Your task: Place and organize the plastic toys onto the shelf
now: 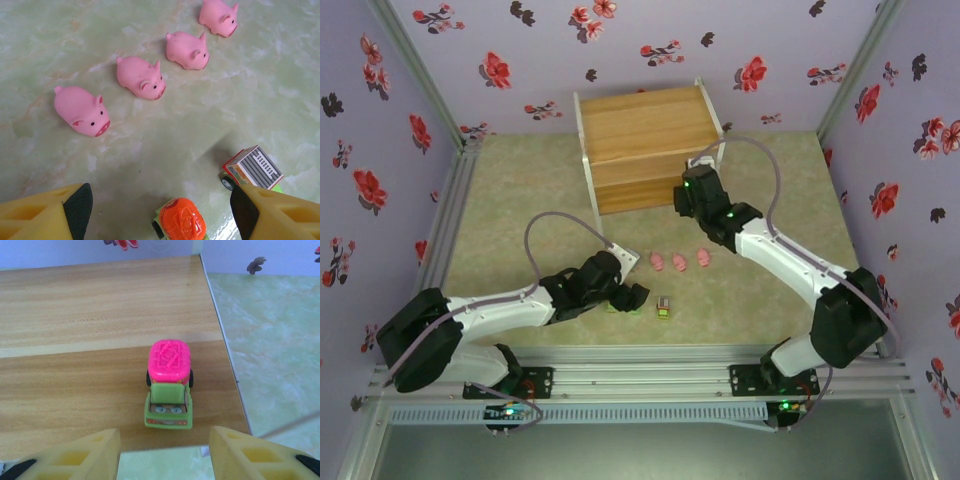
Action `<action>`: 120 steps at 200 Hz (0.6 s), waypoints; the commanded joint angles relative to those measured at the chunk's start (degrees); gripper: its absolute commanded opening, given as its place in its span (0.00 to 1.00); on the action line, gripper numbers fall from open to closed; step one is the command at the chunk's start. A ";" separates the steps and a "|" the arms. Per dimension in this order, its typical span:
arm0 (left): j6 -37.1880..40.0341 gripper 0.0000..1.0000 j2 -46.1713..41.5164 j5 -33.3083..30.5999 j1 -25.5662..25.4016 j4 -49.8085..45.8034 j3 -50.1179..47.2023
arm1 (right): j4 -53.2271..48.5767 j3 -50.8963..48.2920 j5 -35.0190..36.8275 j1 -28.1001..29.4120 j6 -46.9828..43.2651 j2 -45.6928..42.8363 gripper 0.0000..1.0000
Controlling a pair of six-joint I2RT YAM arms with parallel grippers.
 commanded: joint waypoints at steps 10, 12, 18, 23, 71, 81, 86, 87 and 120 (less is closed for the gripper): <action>-0.02 0.77 -3.12 -1.91 -0.38 1.60 -0.56 | -1.79 -3.07 2.97 1.89 2.77 -3.79 0.50; -0.02 0.77 -3.14 -1.99 -0.38 1.60 -0.66 | -1.92 -3.16 3.01 2.05 2.88 -3.93 0.49; -0.02 0.77 -3.26 -2.21 -0.38 1.54 -0.66 | -2.26 -3.42 3.37 2.56 3.13 -4.43 0.49; -0.10 0.77 -3.32 -2.40 -0.38 1.44 -0.72 | -2.63 -3.70 3.70 2.94 3.46 -4.83 0.49; -1.37 0.78 -3.98 -5.17 -0.38 1.52 -1.16 | -5.25 -6.52 5.80 6.23 7.84 -9.10 0.47; -1.50 0.78 -4.15 -5.74 -0.38 1.42 -1.21 | -6.41 -7.02 6.59 6.81 9.10 -10.01 0.46; -1.59 0.78 -4.35 -6.00 -0.38 1.44 -1.28 | -7.02 -7.34 6.90 7.12 9.70 -10.56 0.46; -1.59 0.78 -4.36 -6.06 -0.38 1.43 -1.31 | -7.16 -7.46 6.94 7.22 9.78 -10.62 0.46; -2.19 0.78 -5.08 -7.39 -0.38 1.33 -1.62 | -9.82 -10.06 7.43 9.76 13.59 -14.11 0.45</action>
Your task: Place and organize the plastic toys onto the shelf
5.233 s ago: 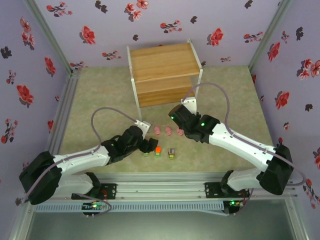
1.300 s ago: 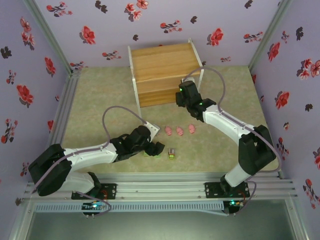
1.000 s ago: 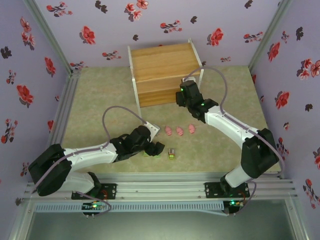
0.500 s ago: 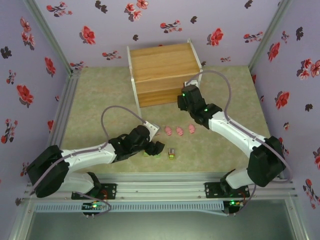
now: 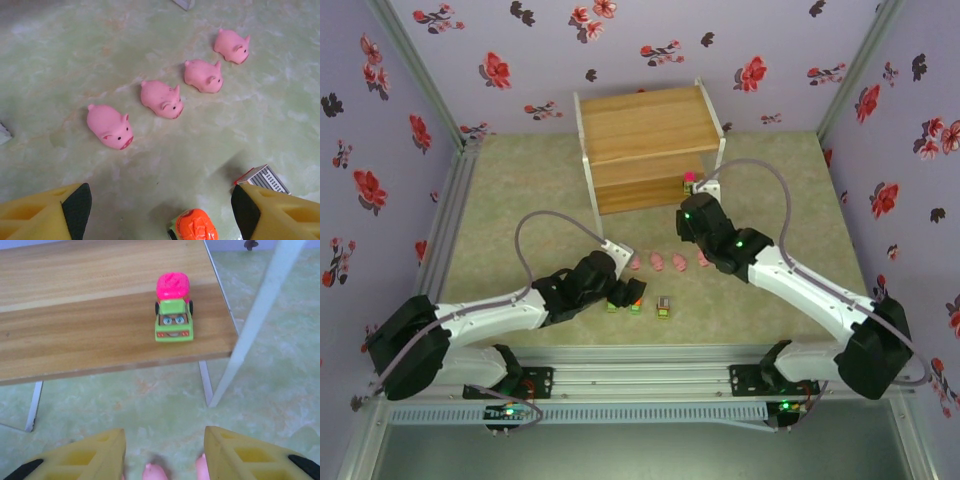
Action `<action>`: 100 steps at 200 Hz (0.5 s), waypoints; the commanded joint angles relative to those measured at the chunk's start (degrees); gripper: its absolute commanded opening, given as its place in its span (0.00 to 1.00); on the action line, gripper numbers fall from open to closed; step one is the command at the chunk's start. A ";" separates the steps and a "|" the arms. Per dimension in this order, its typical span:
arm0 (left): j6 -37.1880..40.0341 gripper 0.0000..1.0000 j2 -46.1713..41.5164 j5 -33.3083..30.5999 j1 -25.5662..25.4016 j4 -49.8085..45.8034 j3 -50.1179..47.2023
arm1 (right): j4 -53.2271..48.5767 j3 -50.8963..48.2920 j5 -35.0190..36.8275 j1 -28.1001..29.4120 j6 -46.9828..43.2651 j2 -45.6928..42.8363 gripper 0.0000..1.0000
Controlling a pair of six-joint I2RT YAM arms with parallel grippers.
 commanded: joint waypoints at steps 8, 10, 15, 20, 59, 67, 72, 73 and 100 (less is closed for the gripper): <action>-1.45 0.78 -1.54 -2.73 -0.38 0.67 -0.80 | -4.14 -2.72 2.37 2.77 5.36 -3.37 0.45; -1.46 0.78 -1.52 -2.81 -0.36 0.64 -0.78 | -4.39 -2.74 2.52 3.00 5.59 -3.52 0.45; -1.47 0.78 -1.45 -3.03 -0.30 0.56 -0.78 | -5.17 -2.83 2.87 3.78 6.04 -3.92 0.45; -1.55 0.78 -1.19 -3.36 -0.29 0.35 -0.69 | -6.16 -2.80 3.66 4.73 6.31 -4.25 0.45; -2.22 0.77 0.94 -5.42 -0.21 -2.21 0.95 | -13.04 -3.05 7.47 10.94 10.22 -6.50 0.45; -2.26 0.77 1.30 -5.42 -0.23 -2.35 1.22 | -14.15 -3.01 7.77 12.13 11.33 -6.62 0.45; -2.26 0.77 1.56 -5.34 -0.18 -2.67 1.32 | -14.74 -2.99 8.05 13.00 12.02 -6.61 0.45; -2.26 0.77 1.59 -5.38 -0.15 -2.69 1.37 | -14.83 -2.96 8.11 13.12 12.12 -6.57 0.45; -2.58 0.77 2.72 -6.20 0.14 -3.84 2.02 | -17.28 -2.92 9.72 17.61 16.29 -5.42 0.45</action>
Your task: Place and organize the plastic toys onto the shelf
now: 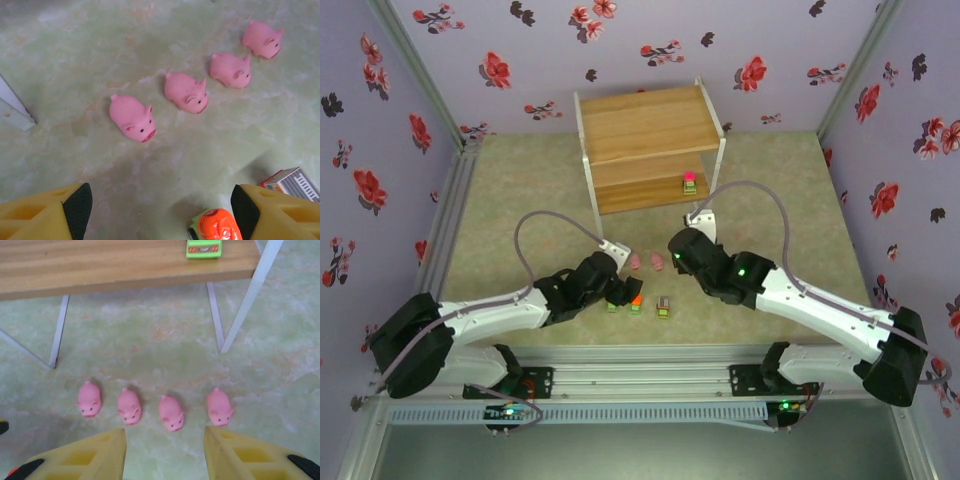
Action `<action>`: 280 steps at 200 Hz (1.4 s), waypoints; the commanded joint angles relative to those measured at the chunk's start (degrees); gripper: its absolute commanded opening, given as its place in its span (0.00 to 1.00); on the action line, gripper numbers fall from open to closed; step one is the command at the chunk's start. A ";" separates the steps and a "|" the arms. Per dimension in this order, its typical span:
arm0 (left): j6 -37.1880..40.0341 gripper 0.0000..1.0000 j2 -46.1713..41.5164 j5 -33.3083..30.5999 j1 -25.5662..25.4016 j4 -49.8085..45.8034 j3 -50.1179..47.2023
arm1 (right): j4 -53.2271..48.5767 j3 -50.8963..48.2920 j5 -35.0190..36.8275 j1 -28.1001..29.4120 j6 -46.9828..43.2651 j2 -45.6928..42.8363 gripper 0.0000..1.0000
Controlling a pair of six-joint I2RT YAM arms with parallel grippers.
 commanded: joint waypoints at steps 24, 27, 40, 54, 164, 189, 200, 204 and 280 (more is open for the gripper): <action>-1.48 0.77 1.63 -2.20 0.67 -2.55 2.06 | -5.61 -0.79 4.07 6.61 9.86 2.33 0.45; -1.48 0.77 1.71 -2.21 0.74 -2.67 2.13 | -5.61 -0.80 4.09 7.06 10.32 2.57 0.45; -1.56 0.77 2.02 -2.22 1.02 -3.12 2.39 | -5.38 -0.97 4.33 9.05 12.18 4.00 0.45; -1.78 0.77 2.27 -2.20 1.42 -3.56 2.59 | -4.79 -1.38 4.01 10.54 14.43 5.54 0.45; -2.79 0.76 3.00 -2.21 4.96 -6.84 3.07 | -0.76 -5.08 2.43 18.89 29.53 13.03 0.44; -3.15 0.76 3.00 -2.05 5.33 -6.62 2.86 | -0.60 -6.03 2.80 19.84 32.30 13.77 0.44; -3.15 0.76 3.08 -1.86 5.33 -6.46 2.80 | 0.57 -6.56 2.59 20.41 33.23 14.31 0.44; -3.17 0.76 3.17 -1.79 5.33 -6.42 2.81 | 0.58 -6.60 2.70 20.69 33.66 14.68 0.44; -2.58 0.76 3.78 0.83 5.33 -5.29 2.71 | -1.19 -6.25 5.06 23.91 40.32 18.01 0.49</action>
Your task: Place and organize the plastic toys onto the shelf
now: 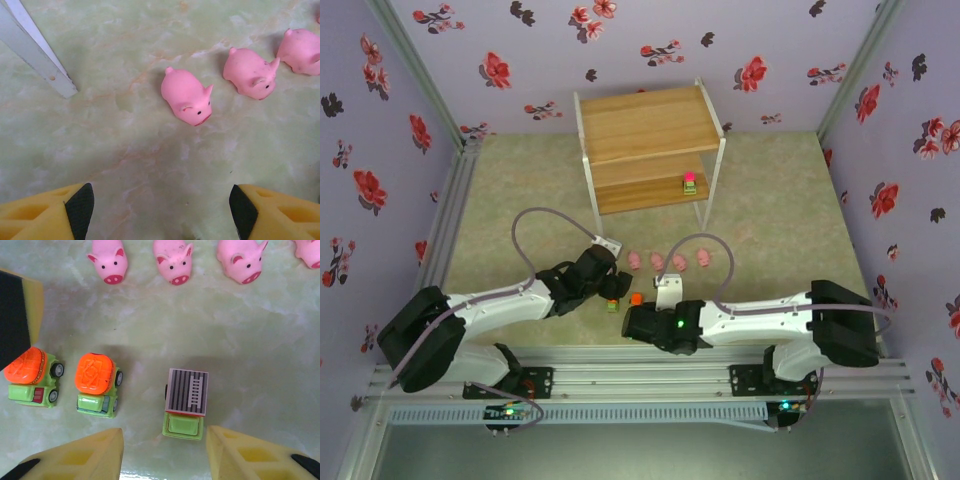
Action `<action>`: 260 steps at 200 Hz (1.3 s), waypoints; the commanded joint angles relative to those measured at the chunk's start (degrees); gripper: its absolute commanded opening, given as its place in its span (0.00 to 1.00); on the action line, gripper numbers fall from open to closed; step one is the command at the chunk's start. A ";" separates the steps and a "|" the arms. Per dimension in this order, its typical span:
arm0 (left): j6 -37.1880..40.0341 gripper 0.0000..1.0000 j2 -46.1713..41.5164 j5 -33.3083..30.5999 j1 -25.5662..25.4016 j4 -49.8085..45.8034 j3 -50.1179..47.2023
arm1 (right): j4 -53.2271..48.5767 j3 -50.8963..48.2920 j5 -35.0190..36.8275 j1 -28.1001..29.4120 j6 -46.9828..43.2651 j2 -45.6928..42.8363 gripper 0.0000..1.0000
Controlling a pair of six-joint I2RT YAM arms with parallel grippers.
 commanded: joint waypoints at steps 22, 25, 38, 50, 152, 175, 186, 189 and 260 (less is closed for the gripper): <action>0.06 0.76 0.47 2.09 0.37 0.35 0.84 | -1.24 -0.91 3.01 0.84 5.30 0.74 0.50; 0.07 0.76 0.38 2.17 0.36 0.41 0.84 | -1.24 -0.98 3.01 0.93 5.43 0.76 0.50; 0.07 0.76 0.18 2.39 0.37 0.77 0.61 | -1.18 -1.37 3.01 0.94 6.43 1.04 0.51; 0.07 0.76 0.09 2.48 0.37 0.90 0.51 | -1.64 -1.28 2.93 0.94 7.23 1.64 0.51; -0.02 0.76 0.62 3.10 0.37 1.06 0.58 | 1.63 -2.06 2.22 0.58 8.41 6.22 0.52; 0.04 0.76 0.44 3.19 0.37 1.08 0.60 | 2.48 -2.07 1.71 0.08 8.37 7.04 0.52; 0.07 0.76 0.27 3.19 0.37 1.09 0.58 | 2.80 -2.04 1.56 -0.09 8.29 7.45 0.52; 0.07 0.76 0.26 3.19 0.37 1.09 0.54 | 2.80 -2.05 1.52 -0.15 8.32 7.63 0.52; 0.07 0.76 0.35 3.35 0.37 1.19 0.52 | 3.15 -1.22 1.95 -1.34 8.35 10.52 0.52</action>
